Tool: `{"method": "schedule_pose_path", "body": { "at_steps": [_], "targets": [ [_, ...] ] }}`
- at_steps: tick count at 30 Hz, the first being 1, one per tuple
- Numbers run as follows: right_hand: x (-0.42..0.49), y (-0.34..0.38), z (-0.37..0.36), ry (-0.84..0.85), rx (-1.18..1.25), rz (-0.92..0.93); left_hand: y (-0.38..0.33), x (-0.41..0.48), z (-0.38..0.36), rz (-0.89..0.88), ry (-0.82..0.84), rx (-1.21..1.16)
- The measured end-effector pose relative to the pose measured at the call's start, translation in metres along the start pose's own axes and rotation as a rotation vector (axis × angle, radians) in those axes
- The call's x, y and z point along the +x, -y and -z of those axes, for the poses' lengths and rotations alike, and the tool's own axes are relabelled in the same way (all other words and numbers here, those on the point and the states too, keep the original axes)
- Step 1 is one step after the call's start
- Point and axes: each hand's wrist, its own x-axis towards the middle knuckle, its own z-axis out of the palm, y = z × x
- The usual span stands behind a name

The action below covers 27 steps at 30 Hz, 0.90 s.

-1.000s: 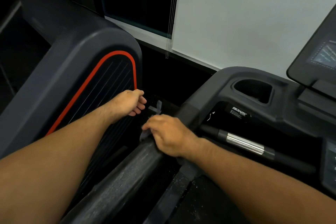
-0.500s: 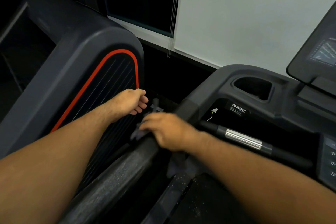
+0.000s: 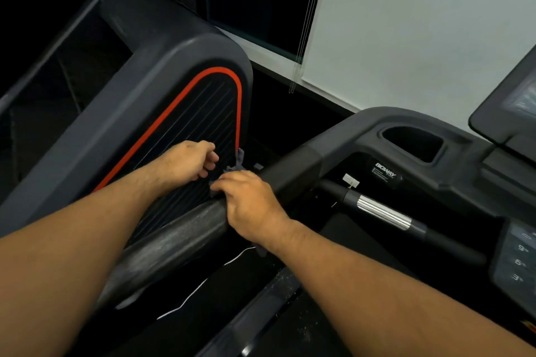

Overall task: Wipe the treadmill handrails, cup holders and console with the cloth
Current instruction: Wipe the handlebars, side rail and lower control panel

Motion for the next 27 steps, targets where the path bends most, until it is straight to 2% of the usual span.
{"method": "schedule_pose_path", "body": {
  "at_steps": [4, 7, 9, 11, 15, 19, 22, 27],
  "targets": [
    [-0.007, 0.038, -0.018, 0.002, 0.077, 0.076, 0.011, -0.016, 0.013, 0.002, -0.072, 0.001],
    [-0.014, 0.068, -0.031, 0.1, 0.157, 0.207, 0.016, -0.023, 0.02, 0.012, -0.099, -0.022],
    [-0.009, 0.058, -0.023, 0.177, 0.128, 0.238, 0.019, -0.026, 0.022, 0.015, -0.109, -0.028],
    [0.0, 0.04, -0.013, 0.176, 0.064, 0.207, 0.022, -0.026, 0.024, 0.012, -0.111, -0.028],
    [0.015, 0.026, -0.008, 0.177, 0.048, 0.033, 0.028, -0.026, 0.03, 0.007, -0.08, -0.033],
    [0.021, 0.008, 0.001, 0.098, 0.026, -0.116, 0.037, -0.024, 0.041, 0.009, -0.049, -0.014],
    [0.011, 0.031, -0.008, 0.043, 0.066, -0.158, 0.04, -0.023, 0.048, -0.005, -0.011, -0.001],
    [-0.002, 0.088, -0.032, 0.036, 0.083, -0.111, 0.045, -0.025, 0.057, -0.024, 0.056, -0.019]
  ]
}}
